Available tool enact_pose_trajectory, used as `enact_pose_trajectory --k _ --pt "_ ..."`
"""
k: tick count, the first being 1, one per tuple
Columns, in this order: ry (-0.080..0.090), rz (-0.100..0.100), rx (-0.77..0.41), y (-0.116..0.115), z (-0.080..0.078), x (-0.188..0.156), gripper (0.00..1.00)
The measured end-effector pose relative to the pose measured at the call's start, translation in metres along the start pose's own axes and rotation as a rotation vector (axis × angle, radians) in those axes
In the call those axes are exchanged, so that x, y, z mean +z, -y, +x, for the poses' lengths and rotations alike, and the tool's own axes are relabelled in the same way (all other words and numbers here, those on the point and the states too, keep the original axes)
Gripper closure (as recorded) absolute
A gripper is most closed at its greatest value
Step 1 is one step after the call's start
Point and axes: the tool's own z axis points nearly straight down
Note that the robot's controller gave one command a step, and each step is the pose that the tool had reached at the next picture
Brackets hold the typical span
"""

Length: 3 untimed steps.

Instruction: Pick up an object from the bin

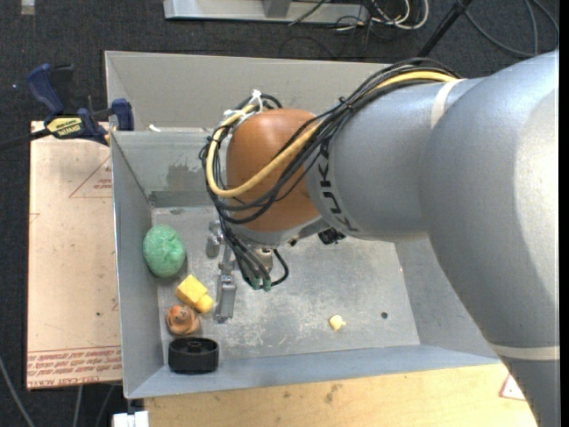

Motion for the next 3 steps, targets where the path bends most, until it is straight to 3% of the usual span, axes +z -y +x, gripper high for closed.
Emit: enact_pose_trajectory --k 1,2,3 --pt "-0.007 -0.005 -0.003 -0.004 -0.036 -0.011 0.0" --pt "0.003 -0.003 0.022 0.014 -0.065 -0.041 0.0" --pt "0.011 -0.003 -0.078 -0.021 -0.06 -0.019 0.0"
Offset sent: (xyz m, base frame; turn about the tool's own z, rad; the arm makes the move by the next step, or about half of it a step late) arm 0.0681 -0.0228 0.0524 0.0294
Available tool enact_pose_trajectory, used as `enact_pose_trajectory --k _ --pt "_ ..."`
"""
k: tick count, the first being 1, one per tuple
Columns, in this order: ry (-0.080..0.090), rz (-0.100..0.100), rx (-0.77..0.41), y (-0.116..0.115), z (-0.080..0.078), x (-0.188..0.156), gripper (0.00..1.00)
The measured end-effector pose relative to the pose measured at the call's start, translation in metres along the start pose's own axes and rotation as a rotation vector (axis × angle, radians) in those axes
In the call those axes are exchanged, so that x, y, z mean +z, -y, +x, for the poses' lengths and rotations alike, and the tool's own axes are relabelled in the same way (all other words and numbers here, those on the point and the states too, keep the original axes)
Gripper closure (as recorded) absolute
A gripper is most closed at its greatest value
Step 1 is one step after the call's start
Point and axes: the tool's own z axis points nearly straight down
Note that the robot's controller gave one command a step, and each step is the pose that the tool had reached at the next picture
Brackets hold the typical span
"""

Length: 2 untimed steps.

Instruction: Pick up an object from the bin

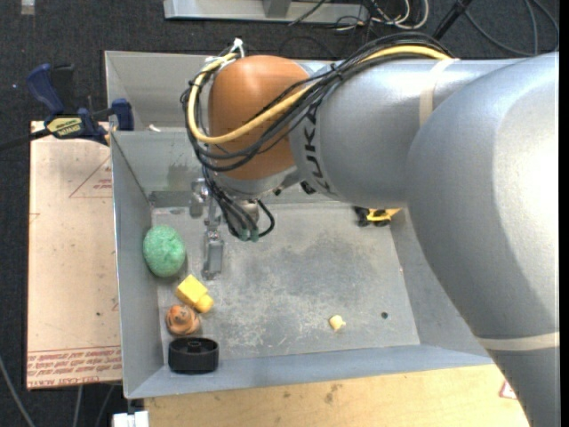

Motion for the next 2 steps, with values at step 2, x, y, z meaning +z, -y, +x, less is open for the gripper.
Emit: enact_pose_trajectory --k 2 --pt "-0.012 -0.001 -0.285 -0.003 0.059 0.058 0.0"
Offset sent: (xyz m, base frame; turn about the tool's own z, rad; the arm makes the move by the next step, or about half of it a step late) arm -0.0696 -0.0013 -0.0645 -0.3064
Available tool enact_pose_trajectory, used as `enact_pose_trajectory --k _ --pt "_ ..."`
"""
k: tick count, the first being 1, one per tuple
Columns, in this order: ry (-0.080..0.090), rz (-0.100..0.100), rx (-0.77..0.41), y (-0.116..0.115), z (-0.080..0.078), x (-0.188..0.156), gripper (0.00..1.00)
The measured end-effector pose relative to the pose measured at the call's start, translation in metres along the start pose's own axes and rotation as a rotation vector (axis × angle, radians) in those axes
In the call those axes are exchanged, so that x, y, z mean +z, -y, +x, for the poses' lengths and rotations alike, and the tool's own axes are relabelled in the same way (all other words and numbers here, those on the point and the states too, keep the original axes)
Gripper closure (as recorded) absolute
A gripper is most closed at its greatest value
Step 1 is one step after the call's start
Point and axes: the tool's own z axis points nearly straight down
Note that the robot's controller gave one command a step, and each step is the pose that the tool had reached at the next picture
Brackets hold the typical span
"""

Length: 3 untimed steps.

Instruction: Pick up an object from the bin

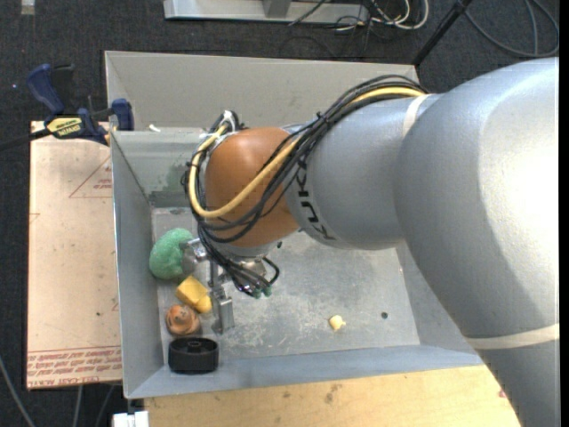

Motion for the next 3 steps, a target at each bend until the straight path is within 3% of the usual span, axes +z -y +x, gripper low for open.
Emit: enact_pose_trajectory --k 1,2,3 --pt "0.001 -0.002 -0.229 -0.0275 0.0149 0.03 1.0" --pt "0.0 -0.002 -0.228 -0.0272 0.015 0.0301 0.0" --pt "0.0 -0.002 -0.228 -0.0272 0.0151 0.0301 0.0"
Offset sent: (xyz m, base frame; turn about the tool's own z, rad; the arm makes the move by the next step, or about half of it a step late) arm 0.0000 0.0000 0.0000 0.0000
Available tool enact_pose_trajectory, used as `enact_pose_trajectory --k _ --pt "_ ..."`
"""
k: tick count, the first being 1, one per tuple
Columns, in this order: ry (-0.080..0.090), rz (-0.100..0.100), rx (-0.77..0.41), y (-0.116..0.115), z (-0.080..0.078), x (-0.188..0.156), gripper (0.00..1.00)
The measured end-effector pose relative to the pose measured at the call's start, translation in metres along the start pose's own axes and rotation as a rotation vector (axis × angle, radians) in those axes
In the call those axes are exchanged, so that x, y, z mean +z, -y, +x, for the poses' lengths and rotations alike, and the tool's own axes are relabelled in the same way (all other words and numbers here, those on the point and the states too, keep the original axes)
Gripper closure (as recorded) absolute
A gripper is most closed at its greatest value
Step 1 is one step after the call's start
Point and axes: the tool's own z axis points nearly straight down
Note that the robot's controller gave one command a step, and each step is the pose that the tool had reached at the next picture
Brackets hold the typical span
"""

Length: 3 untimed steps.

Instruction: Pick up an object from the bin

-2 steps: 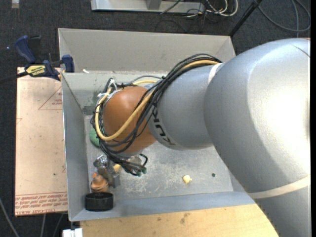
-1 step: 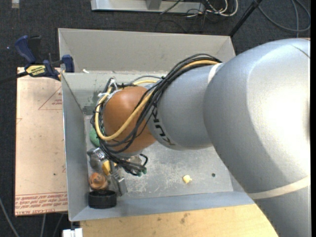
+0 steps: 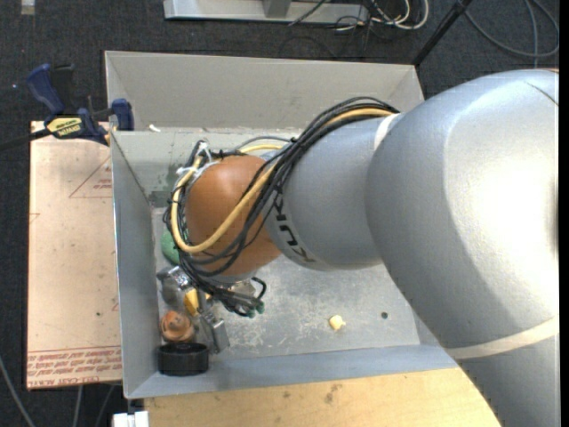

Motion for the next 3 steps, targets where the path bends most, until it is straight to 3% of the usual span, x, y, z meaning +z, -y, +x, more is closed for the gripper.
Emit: enact_pose_trajectory --k 1,2,3 --pt "0.0 0.0 -0.313 -0.024 0.011 0.0 1.0" --pt "-0.001 0.0 -0.313 -0.024 0.011 0.0 1.0" --pt "-0.003 -0.001 -0.294 -0.018 0.031 -0.031 1.0"
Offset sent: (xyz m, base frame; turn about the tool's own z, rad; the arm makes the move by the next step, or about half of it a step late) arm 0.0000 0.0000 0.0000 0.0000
